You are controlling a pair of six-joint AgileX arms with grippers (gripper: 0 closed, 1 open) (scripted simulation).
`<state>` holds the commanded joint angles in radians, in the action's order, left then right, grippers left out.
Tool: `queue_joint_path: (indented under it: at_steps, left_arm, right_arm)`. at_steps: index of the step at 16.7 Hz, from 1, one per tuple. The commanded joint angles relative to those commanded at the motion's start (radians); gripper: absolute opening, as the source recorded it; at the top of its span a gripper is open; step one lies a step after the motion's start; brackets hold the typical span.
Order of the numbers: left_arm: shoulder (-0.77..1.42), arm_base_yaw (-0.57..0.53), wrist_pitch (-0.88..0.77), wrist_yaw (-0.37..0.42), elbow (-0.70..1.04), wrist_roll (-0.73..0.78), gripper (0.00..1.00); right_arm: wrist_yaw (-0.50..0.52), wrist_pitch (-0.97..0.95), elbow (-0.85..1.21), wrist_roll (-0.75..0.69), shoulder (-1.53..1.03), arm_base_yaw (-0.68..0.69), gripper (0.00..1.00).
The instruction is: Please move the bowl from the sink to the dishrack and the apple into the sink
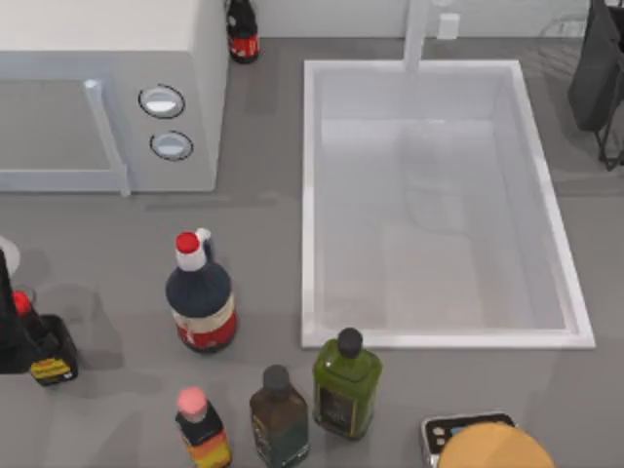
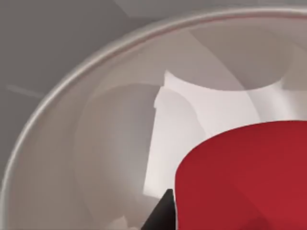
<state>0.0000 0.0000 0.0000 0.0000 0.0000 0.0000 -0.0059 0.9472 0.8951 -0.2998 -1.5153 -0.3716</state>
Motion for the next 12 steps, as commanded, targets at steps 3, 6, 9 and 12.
queue_joint_path:
  at_steps: [3, 6, 9, 12]
  left_arm:
    - [0.000, 0.000, 0.000, 0.000, 0.000, 0.000, 1.00]
    - [0.000, 0.000, 0.000, 0.000, 0.000, 0.000, 1.00]
    - [0.000, 0.000, 0.000, 0.000, 0.000, 0.000, 1.00]
    - [0.000, 0.000, 0.000, 0.000, 0.000, 0.000, 1.00]
  right_arm:
    - [0.000, 0.134, 0.080, -0.001, 0.037, -0.001, 0.00]
    - [0.000, 0.205, 0.133, -0.002, 0.081, -0.001, 0.00]
    - [0.000, 0.208, 0.136, -0.001, 0.083, 0.000, 0.00]
    - [0.004, 0.196, 0.132, 0.002, 0.077, 0.006, 0.00]
